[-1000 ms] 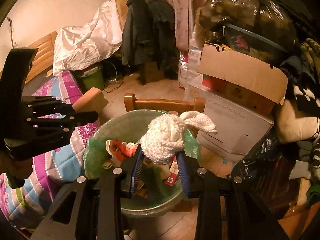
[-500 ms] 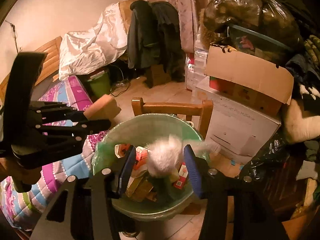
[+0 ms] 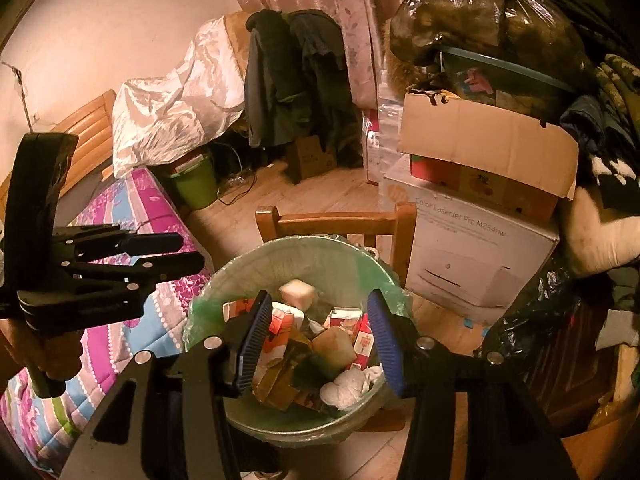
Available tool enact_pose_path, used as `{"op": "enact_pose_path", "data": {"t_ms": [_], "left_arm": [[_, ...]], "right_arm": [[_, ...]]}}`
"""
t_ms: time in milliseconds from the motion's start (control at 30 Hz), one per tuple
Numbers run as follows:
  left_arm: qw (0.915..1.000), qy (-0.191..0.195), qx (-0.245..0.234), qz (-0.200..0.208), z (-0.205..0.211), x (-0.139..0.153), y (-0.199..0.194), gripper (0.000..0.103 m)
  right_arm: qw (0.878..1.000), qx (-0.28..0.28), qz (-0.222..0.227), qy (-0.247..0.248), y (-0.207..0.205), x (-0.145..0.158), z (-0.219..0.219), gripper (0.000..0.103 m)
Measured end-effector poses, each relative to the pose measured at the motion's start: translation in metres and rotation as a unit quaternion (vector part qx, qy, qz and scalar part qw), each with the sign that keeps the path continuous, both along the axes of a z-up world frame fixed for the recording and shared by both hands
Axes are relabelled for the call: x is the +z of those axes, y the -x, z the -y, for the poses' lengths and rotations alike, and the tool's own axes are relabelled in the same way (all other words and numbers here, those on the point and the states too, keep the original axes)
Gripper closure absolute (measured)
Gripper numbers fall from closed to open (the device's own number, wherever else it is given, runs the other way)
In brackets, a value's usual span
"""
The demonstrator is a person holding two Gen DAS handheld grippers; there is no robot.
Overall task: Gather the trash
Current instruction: 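Open both tools to drop the sponge and cloth into the wastebasket, then move both tools back over the trash on the bedspread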
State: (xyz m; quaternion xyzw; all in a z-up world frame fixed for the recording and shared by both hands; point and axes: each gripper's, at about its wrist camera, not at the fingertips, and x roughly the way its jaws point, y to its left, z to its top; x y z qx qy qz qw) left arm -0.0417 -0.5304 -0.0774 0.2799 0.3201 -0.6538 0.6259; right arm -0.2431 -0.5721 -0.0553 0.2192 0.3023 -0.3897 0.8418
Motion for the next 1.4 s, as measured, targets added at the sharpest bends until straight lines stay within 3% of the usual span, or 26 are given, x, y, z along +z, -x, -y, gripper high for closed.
{"op": "enact_pose_path", "data": {"t_ms": [300,367,433,500,633,700,767,833,933,1000,1067,1133,1233,1267,1300,1367,1400], "left_arm": [[0.9996,0.004,0.026,-0.005,-0.019,-0.001,-0.016,0.062],[0.9986,0.016,0.051,0.000,-0.034,0.001,-0.026,0.062],[0.9944,0.037,0.094,0.031,-0.055,0.003,-0.038,0.062],[0.9872,0.054,0.138,0.058,-0.078,0.004,-0.051,0.053],[0.9639,0.080,0.233,0.101,-0.129,0.007,-0.085,0.046],[0.9477,0.084,0.283,0.122,-0.160,0.007,-0.104,0.043],[0.9303,0.081,0.331,0.135,-0.196,0.005,-0.123,0.042],[0.9132,0.074,0.376,0.139,-0.233,0.003,-0.140,0.041],[0.8890,0.060,0.434,0.133,-0.294,-0.002,-0.159,0.035],[0.8773,0.046,0.461,0.127,-0.331,-0.007,-0.167,0.033],[0.8596,0.025,0.494,0.127,-0.376,-0.014,-0.175,0.033],[0.8321,0.005,0.542,0.119,-0.428,-0.023,-0.184,0.033],[0.8026,-0.015,0.589,0.095,-0.487,-0.034,-0.198,0.033],[0.7967,-0.023,0.598,0.084,-0.513,-0.038,-0.203,0.033],[0.7962,-0.028,0.600,0.076,-0.528,-0.040,-0.206,0.032],[0.8003,-0.040,0.595,0.063,-0.563,-0.047,-0.216,0.032],[0.8064,-0.046,0.587,0.057,-0.579,-0.051,-0.223,0.032]], "right_arm": [[1.000,0.007,0.024,0.018,-0.002,0.008,-0.009,0.052],[0.999,0.012,0.028,0.030,-0.006,0.012,-0.015,0.052],[0.998,0.016,0.036,0.048,-0.010,0.017,-0.023,0.052],[0.997,0.014,0.050,0.063,-0.015,0.021,-0.031,0.051],[0.989,0.004,0.096,0.108,-0.024,0.030,-0.056,0.047],[0.984,0.018,0.126,0.128,-0.034,0.035,-0.074,0.041],[0.979,0.053,0.134,0.141,-0.058,0.037,-0.093,0.039],[0.976,0.098,0.123,0.148,-0.087,0.036,-0.113,0.033],[0.968,0.176,0.105,0.146,-0.137,0.032,-0.145,0.031],[0.957,0.238,0.093,0.134,-0.175,0.028,-0.169,0.029],[0.943,0.297,0.087,0.121,-0.212,0.024,-0.195,0.029],[0.930,0.342,0.083,0.108,-0.244,0.019,-0.218,0.029],[0.903,0.417,0.070,0.076,-0.300,0.007,-0.261,0.029],[0.894,0.438,0.066,0.065,-0.316,0.003,-0.275,0.029],[0.883,0.464,0.060,0.048,-0.336,-0.004,-0.290,0.029],[0.865,0.498,0.051,0.024,-0.369,-0.013,-0.317,0.029],[0.854,0.519,0.042,0.013,-0.392,-0.019,-0.334,0.029]]}}
